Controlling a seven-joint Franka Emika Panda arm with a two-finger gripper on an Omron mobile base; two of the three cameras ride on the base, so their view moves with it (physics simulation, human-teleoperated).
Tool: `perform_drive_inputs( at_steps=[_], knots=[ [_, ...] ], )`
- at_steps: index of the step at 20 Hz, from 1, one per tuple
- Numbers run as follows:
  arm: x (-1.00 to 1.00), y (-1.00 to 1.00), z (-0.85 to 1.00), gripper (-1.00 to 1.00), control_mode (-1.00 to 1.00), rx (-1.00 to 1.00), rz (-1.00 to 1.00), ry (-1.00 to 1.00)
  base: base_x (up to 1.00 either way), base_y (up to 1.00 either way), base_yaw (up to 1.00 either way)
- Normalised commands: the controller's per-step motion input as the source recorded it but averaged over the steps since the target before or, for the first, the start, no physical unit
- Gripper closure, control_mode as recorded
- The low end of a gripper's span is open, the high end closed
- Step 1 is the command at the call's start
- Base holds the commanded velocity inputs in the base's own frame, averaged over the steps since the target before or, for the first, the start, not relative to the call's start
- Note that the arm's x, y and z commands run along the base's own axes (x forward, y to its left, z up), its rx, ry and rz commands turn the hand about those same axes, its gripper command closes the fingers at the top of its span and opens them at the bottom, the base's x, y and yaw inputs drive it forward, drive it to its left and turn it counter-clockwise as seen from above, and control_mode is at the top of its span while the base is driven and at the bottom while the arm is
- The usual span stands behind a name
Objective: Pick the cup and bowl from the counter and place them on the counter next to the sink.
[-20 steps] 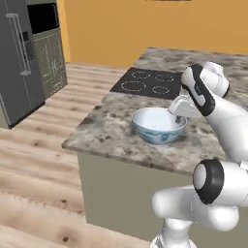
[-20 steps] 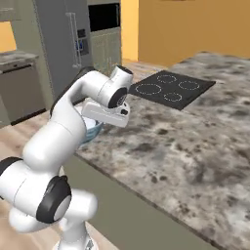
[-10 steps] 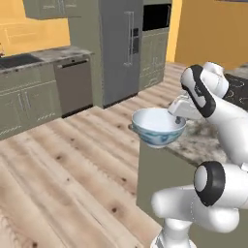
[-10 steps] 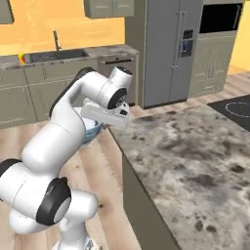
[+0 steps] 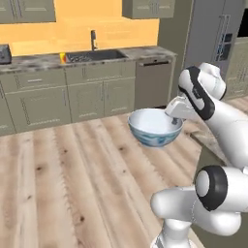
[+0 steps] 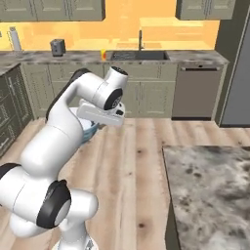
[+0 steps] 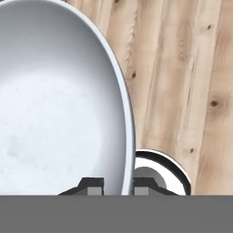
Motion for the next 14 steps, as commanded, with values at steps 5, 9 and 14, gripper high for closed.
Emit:
perform_drive_inputs(
  at_steps=[5, 9, 14],
  knots=[
    [0.00, 0.00, 0.00, 1.00, 1.00, 0.00, 0.00, 0.00, 1.00, -0.25, 0.17],
    [0.00, 0.00, 0.00, 1.00, 1.00, 0.00, 0.00, 0.00, 1.00, -0.15, 0.08],
    [0.00, 0.00, 0.00, 1.00, 1.00, 0.00, 0.00, 0.00, 1.00, -0.31, 0.00]
  ],
)
